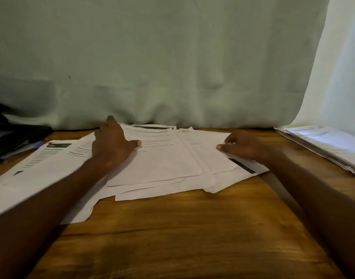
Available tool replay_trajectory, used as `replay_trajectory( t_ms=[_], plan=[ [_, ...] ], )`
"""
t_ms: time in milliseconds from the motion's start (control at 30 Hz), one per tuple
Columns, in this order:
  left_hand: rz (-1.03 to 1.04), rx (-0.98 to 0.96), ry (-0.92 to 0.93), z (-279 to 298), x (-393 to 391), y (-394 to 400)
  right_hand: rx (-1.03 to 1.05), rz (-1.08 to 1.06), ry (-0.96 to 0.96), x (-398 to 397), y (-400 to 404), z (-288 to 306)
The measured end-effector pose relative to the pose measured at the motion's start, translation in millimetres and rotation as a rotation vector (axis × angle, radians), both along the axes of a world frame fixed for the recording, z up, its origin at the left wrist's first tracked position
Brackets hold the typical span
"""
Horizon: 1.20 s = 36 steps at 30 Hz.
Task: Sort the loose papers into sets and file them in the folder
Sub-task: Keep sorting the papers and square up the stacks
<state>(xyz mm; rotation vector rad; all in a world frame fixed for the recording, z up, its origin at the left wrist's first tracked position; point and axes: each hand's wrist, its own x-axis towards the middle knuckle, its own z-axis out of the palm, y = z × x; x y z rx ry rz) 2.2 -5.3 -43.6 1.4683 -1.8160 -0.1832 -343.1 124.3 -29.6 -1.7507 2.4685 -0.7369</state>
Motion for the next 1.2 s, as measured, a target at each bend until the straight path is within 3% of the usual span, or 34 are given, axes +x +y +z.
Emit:
replay_trajectory(
  t_ms=[67,133,233,367,534,700,834,967,1034,1134,1201],
  plan=[
    [-0.004,-0.116,-0.108,0.6,-4.9,6.3,0.029,-0.016,0.071,0.9,-3.6,-4.9],
    [-0.153,-0.171,-0.090,2.4,-10.1,10.4,0.102,-0.069,0.125,4.8,-3.9,-5.2],
    [-0.378,-0.116,-0.105,1.6,-22.1,21.6,0.232,-0.054,-0.036,4.1,-0.6,-1.6],
    [-0.444,-0.022,-0.162,-6.7,-29.8,31.1,0.334,-0.042,-0.195,-4.4,0.8,2.3],
    [-0.440,0.043,-0.141,-9.2,-27.6,28.5,0.101,-0.110,-0.110,-9.2,-4.9,-3.3],
    [-0.456,-0.020,-0.081,-4.9,-24.9,28.4,-0.207,-0.238,0.137,-9.7,1.9,-3.2],
    [-0.437,-0.084,0.005,2.5,-23.9,26.5,-0.527,-0.313,0.171,-2.4,15.9,18.7],
    [-0.430,-0.085,0.179,7.0,-22.8,25.1,-0.862,-0.350,-0.071,19.6,28.1,47.1],
    [-0.466,-0.063,0.323,10.7,-24.5,28.6,-0.945,-0.215,-0.325,31.3,31.9,60.8],
    [-0.573,0.067,0.579,18.3,-25.1,36.3,-0.807,0.196,-0.981,48.9,33.2,71.3],
    [-0.617,0.153,0.685,22.6,-23.4,34.3,-0.576,0.427,-1.207,57.5,33.3,70.0]
  ],
)
